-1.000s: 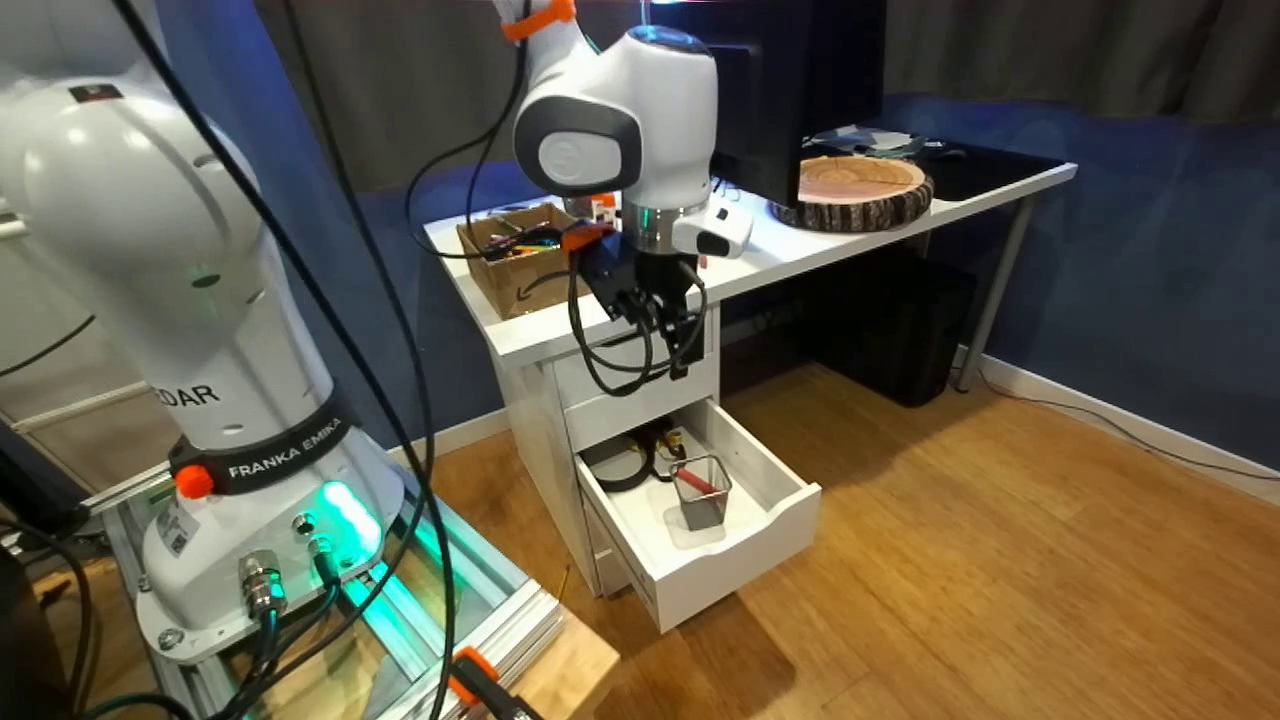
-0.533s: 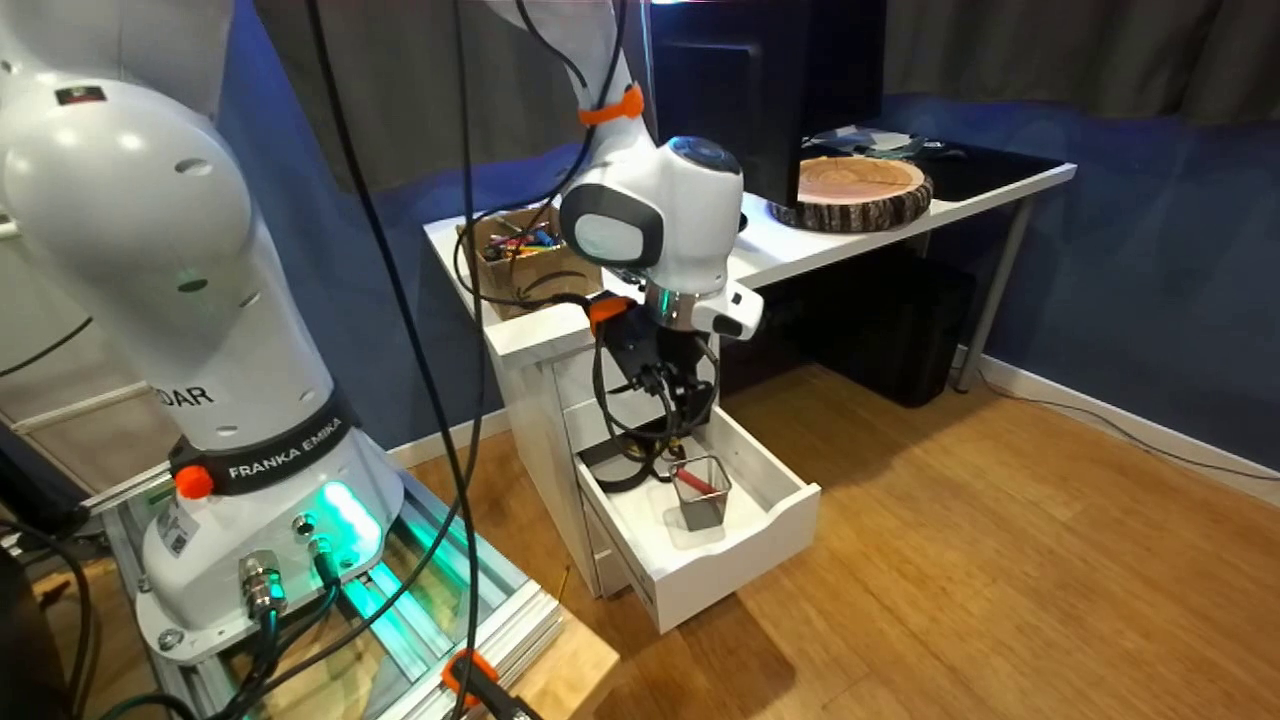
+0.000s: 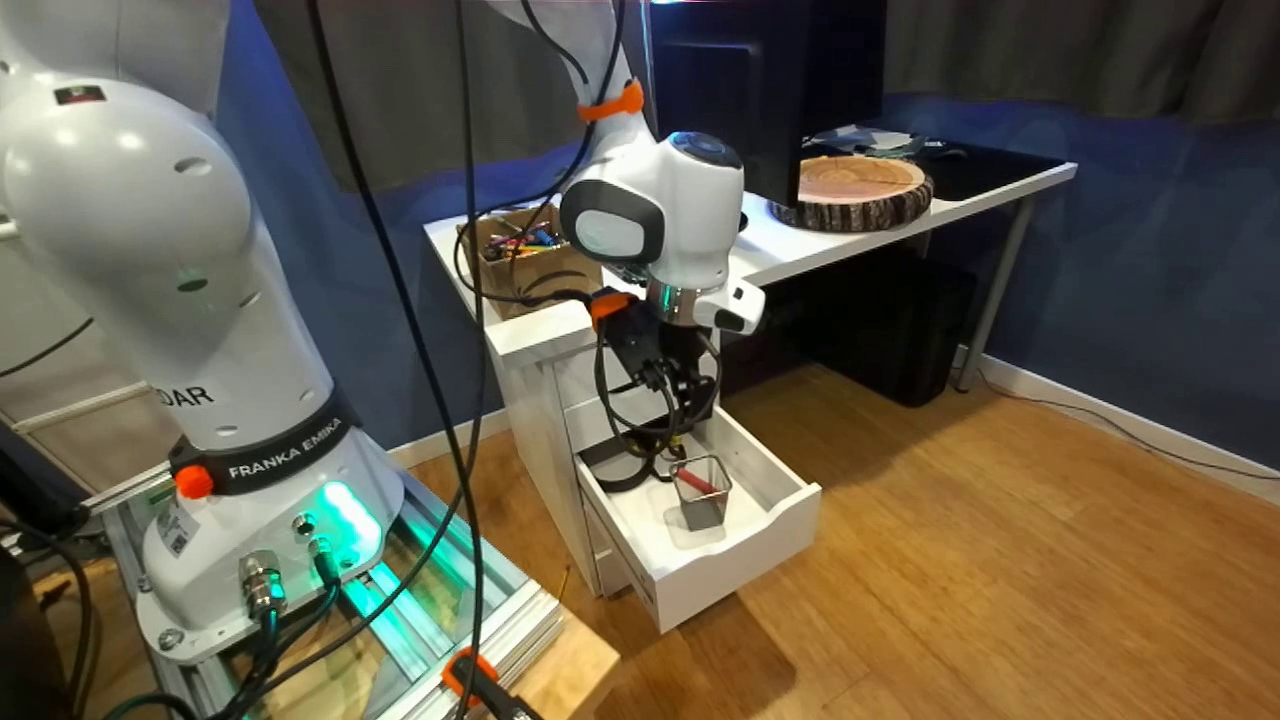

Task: Remove the cup from the drawer

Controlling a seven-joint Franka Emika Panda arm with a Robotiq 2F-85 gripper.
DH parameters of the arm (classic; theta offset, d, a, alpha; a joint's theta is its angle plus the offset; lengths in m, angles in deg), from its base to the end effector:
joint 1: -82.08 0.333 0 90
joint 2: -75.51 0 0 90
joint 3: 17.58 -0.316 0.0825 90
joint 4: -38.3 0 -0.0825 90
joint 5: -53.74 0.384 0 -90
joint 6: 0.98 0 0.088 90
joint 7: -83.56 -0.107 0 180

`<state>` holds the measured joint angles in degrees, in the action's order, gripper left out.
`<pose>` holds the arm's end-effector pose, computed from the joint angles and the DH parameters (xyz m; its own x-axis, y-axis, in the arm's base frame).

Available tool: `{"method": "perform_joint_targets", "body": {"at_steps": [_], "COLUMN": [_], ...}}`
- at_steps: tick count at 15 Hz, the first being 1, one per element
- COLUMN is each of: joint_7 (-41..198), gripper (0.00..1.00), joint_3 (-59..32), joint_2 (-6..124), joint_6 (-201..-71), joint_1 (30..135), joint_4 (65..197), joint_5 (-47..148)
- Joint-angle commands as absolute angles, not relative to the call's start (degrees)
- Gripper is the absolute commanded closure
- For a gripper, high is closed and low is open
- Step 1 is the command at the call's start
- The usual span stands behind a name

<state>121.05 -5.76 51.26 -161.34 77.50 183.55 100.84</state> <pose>0.3841 -0.1610 0.1093 0.9155 -0.3965 -0.0689 -0.4024 -0.9022 -0.1555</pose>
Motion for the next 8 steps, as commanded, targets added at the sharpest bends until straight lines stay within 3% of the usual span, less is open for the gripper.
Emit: {"method": "perform_joint_targets", "body": {"at_steps": [1,8], "joint_7": [119.4,113.9], "gripper": [0.0,0.0], "joint_3": [-6.6,-11.0], "joint_2": [47.0,29.8], "joint_6": [-160.5,-165.2], "joint_1": [77.1,75.7], "joint_4": [179.8,165.3], "joint_5": [101.9,108.2]}}
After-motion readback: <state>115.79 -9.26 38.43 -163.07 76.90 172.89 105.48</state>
